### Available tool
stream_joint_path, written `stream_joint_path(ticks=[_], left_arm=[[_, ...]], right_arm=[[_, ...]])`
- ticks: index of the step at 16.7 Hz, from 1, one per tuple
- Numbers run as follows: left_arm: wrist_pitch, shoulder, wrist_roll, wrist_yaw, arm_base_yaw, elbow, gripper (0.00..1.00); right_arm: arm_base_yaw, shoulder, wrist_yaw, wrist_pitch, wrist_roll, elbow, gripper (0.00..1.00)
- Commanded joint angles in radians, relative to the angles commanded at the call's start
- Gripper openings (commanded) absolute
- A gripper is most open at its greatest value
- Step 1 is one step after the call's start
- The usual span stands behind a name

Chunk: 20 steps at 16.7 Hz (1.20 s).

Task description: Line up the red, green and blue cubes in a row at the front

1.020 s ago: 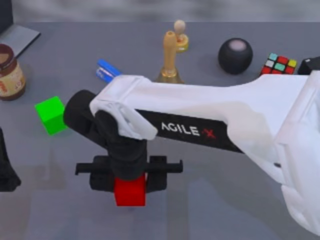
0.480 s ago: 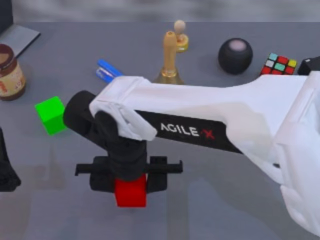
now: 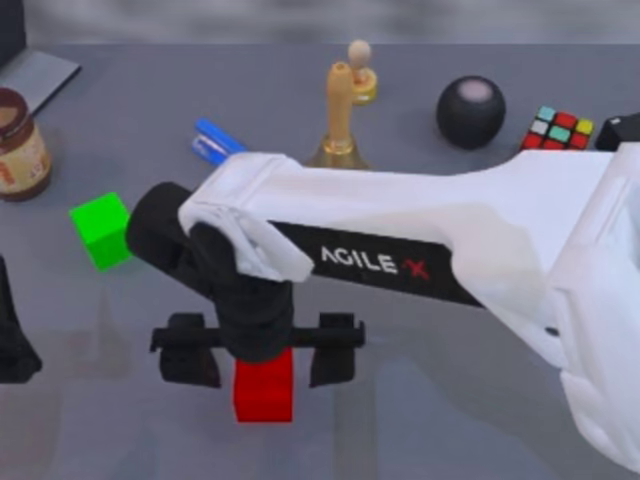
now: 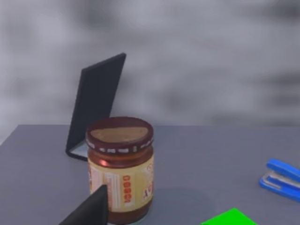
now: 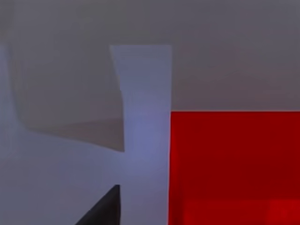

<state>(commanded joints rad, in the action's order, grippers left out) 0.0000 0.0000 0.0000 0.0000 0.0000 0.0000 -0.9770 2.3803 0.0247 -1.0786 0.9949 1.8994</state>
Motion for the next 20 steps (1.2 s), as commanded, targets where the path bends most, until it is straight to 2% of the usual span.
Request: stream_joint_path(ticks=[7, 14, 20], left_arm=[[0.000, 0.000, 0.000, 0.000, 0.000, 0.000, 1.00], [0.000, 0.000, 0.000, 0.000, 0.000, 0.000, 1.00], [-0.005, 0.008, 0.004, 0.000, -0.001, 0.008, 1.00]], right_arm=[[-0.001, -0.002, 0.000, -0.017, 0.000, 0.017, 1.00], [-0.009, -0.042, -0.001, -0.242, 0.002, 0.199, 1.00], [0.001, -0.051, 0.003, -0.239, -0.005, 0.193, 1.00]])
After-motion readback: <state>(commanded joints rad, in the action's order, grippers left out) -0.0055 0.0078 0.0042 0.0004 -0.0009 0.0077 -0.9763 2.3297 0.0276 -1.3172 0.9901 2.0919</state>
